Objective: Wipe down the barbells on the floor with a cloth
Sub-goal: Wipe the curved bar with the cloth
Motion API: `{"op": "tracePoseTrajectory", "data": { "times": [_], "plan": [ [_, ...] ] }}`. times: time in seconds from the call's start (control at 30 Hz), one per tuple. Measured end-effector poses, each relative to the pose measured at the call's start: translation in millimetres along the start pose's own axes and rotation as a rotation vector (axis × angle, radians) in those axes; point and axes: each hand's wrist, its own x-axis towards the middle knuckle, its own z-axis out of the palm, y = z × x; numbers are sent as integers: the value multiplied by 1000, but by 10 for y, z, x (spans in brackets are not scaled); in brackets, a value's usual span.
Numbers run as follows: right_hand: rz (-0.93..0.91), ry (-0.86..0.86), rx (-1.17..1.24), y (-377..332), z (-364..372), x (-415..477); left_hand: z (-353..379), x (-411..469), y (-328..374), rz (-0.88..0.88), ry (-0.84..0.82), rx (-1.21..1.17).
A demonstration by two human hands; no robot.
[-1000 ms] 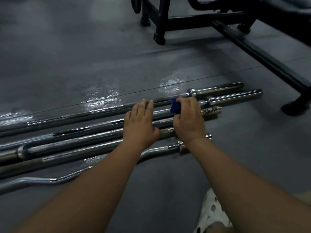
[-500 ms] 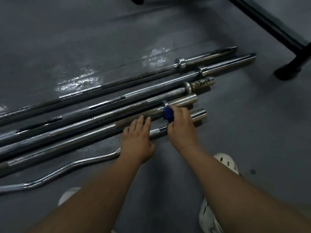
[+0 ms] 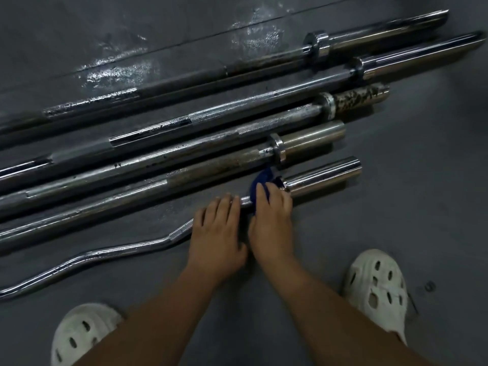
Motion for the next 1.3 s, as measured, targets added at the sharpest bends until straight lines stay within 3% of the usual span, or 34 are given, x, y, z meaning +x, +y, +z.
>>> {"op": "tracePoseTrajectory", "data": {
  "times": [0.13, 0.27, 0.37, 0.5, 0.63, 0.73, 0.87, 1.0, 1.13, 1.23, 1.3],
  "plan": [
    [-208, -49, 26, 77, 21, 40, 12, 1, -34, 25, -22, 3],
    [-29, -13, 47, 82, 1, 39, 17, 4, -64, 24, -26, -3],
    [-224, -72, 24, 74, 40, -15, 29, 1, -45, 19, -18, -10],
    [-24, -58, 29, 160, 41, -51, 32, -28, -69, 11, -22, -6],
    [-226, -131, 43, 168, 73, -150, 34, -44, -81, 13, -28, -6],
    [-23, -107, 81, 198, 27, -156, 25, -78, -104, 2, -32, 0],
    [-283, -104, 128, 130, 64, -216, 7, -128, -122, -1, -21, -17],
    [43, 4, 215, 49, -61, 40, 21, -159, -152, -11, -34, -13],
    [-229, -126, 176, -185, -62, 124, 23, -182, -180, -32, -33, -55],
    [41, 6, 164, 20, -31, 171, 9, -222, -197, -58, -39, -53],
    [46, 7, 179, -88, 22, 91, 24, -226, -204, -51, -33, -54]
  ]
}}
